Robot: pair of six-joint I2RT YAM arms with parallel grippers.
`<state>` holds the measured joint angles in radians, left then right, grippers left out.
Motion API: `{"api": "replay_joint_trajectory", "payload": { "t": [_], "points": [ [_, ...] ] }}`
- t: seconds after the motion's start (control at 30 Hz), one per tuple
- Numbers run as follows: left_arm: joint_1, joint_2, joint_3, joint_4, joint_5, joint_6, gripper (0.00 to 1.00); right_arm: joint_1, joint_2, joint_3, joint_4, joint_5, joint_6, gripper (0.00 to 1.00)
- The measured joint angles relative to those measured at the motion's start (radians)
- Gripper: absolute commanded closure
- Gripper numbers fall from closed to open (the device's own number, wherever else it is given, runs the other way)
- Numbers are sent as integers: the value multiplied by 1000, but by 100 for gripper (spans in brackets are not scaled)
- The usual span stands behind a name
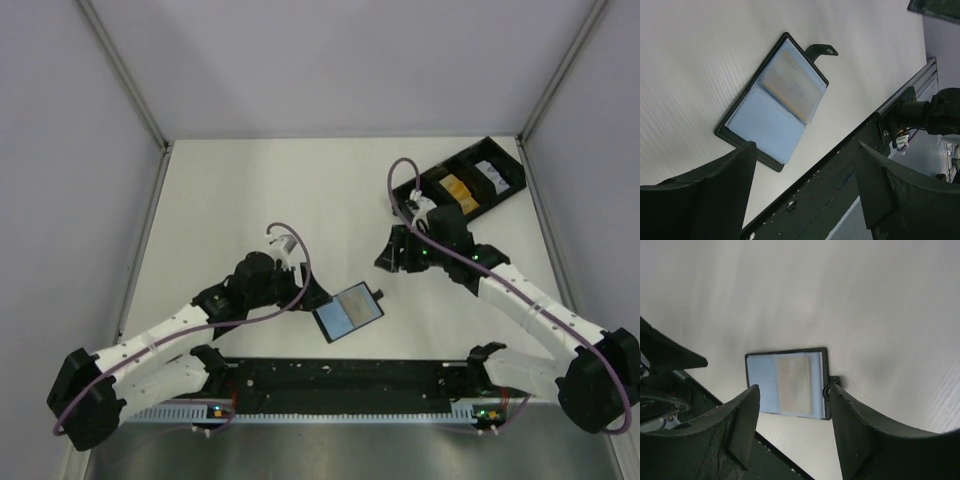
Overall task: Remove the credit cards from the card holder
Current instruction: Remove the credit card from the card holder.
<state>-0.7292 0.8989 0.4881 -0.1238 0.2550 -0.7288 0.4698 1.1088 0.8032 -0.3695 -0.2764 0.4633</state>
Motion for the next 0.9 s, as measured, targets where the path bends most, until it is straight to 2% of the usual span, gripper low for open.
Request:
{"api": "replay_joint_trajectory", "payload": {
  "t": [0.1, 0.17, 0.37, 0.4, 0.5, 0.63, 0.73, 0.9],
  "points": [
    [-58, 51, -7, 32, -44, -47, 22, 93, -23, -79, 47, 5, 13, 44],
    [-94, 90, -8, 58, -71, -68, 23, 149, -23, -130, 87, 6, 28, 49],
    [-151, 216, -9, 121, -144, -129, 41, 251, 40, -201, 181, 39, 57, 59],
    [-153, 236, -12, 133, -153, -137, 46, 257, 56, -202, 193, 44, 58, 59],
    [-155, 290, -25, 164, -174, -158, 53, 268, 108, -209, 246, 59, 61, 60],
    [-156, 372, -38, 186, -178, -172, 55, 268, 159, -224, 288, 69, 62, 61],
    [-156, 404, -37, 209, -177, -186, 64, 270, 195, -238, 311, 73, 63, 62],
    [-156, 431, -37, 238, -171, -194, 66, 274, 229, -283, 364, 68, 84, 65]
  ]
}}
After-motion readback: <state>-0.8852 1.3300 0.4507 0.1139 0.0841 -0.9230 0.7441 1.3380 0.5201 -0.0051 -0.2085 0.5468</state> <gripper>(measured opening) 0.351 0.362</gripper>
